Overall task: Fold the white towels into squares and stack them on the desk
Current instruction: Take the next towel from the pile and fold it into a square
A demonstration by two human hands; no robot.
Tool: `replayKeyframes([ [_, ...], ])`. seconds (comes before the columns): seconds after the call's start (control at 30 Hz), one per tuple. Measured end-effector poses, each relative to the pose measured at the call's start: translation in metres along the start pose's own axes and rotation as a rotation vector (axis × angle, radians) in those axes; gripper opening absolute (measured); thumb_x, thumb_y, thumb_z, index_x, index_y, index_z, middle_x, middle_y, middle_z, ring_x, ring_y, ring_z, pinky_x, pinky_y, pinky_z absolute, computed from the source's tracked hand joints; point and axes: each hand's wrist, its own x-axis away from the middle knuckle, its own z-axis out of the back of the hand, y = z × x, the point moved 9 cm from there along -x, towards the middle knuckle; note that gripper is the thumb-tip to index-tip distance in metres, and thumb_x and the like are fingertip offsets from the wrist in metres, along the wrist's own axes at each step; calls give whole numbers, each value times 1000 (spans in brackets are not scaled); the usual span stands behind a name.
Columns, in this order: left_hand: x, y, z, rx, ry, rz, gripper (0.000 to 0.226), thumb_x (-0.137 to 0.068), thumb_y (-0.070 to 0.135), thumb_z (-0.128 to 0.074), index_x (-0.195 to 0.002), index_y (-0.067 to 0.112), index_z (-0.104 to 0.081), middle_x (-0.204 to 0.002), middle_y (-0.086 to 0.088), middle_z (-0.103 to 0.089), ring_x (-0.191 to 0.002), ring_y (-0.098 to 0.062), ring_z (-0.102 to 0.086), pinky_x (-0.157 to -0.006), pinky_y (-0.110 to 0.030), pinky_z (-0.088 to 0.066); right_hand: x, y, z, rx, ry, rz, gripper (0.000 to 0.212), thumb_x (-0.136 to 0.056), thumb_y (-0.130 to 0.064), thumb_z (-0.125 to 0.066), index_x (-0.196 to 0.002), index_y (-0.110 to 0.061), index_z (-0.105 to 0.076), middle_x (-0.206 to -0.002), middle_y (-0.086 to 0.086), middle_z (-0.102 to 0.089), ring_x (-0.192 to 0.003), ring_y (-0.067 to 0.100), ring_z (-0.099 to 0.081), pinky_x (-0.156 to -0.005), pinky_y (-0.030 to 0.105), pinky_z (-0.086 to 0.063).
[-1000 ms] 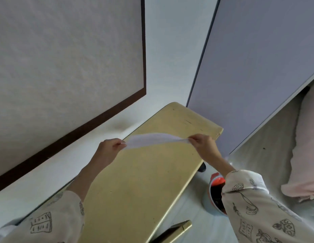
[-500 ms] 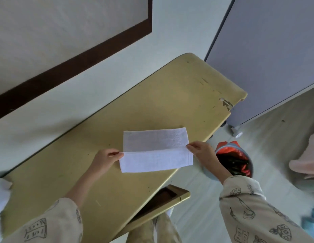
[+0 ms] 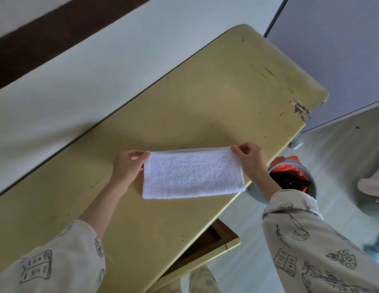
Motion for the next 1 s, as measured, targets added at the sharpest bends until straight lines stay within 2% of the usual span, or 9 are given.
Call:
replayKeyframes([
  [0.1,-2,4,-1,-17,5,-21,12,-87,24,-62,-88,13,-66,-86,-1,-67,-76,-20,-64,-71,-27,-54,-3,-1,0,35,25,8,21,-88,-26,-61,-92,-6,-62,-82,0,-59,-76,14,-51,-54,12,-34],
  [0.23,-5,6,0,-111,29,-72,16,-88,27,-59,-87,12,-64,-86,-7,-68,-79,-27,-65,-81,-45,-54,-6,-2,-4,93,45,32,18,-89,-29,-60,-87,-11,-59,-77,-1,-58,-74,15,-52,-58,22,-37],
  [0.3,-6,6,1,-128,50,-73,15,-88,29,-58,-86,14,-63,-87,-7,-68,-84,-27,-65,-83,-47,-53,-7,-2,-6,116,60,42,17,-89,-29,-60,-85,-13,-57,-75,-2,-57,-74,15,-52,-61,24,-37],
  [0.4,-5,8,-1,-168,80,-79,19,-90,29,-56,-89,12,-62,-82,-4,-64,-83,-25,-62,-80,-40,-51,-5,-3,-6,130,82,64,19,-89,-28,-59,-87,-9,-58,-75,0,-57,-73,16,-51,-65,25,-36],
  [0.5,-3,12,-2,-219,114,-95,22,-92,28,-53,-93,8,-62,-71,6,-54,-78,-19,-54,-71,-29,-39,-4,-4,-6,138,92,84,20,-89,-27,-59,-88,-7,-59,-74,0,-57,-72,17,-52,-65,26,-37],
  [0.73,-2,20,-6,-251,120,-122,18,-92,24,-52,-87,8,-58,-61,8,-48,-67,-17,-48,-65,-25,-32,-3,-7,-7,158,89,93,17,-90,-24,-57,-92,-6,-57,-75,2,-58,-73,19,-53,-65,27,-39],
  [0.8,-1,19,-6,-243,121,-118,18,-91,25,-53,-87,8,-57,-64,6,-51,-68,-17,-49,-66,-24,-33,0,-9,-4,150,92,101,17,-91,-23,-56,-96,-7,-57,-77,1,-58,-75,18,-52,-68,26,-37],
  [0.9,4,16,-3,-220,158,-106,22,-92,29,-52,-96,7,-52,-81,0,-55,-78,-19,-51,-70,-27,-34,8,-14,5,144,159,161,21,-90,-20,-58,-105,-5,-57,-82,5,-61,-75,17,-53,-71,28,-42],
  [1.0,18,20,6,-252,293,-220,24,-94,23,-46,-104,2,-49,-91,-13,-53,-84,-27,-50,-73,-36,-39,26,-21,13,124,261,269,25,-91,-12,-56,-112,0,-55,-100,13,-62,-84,20,-55,-76,28,-45],
])
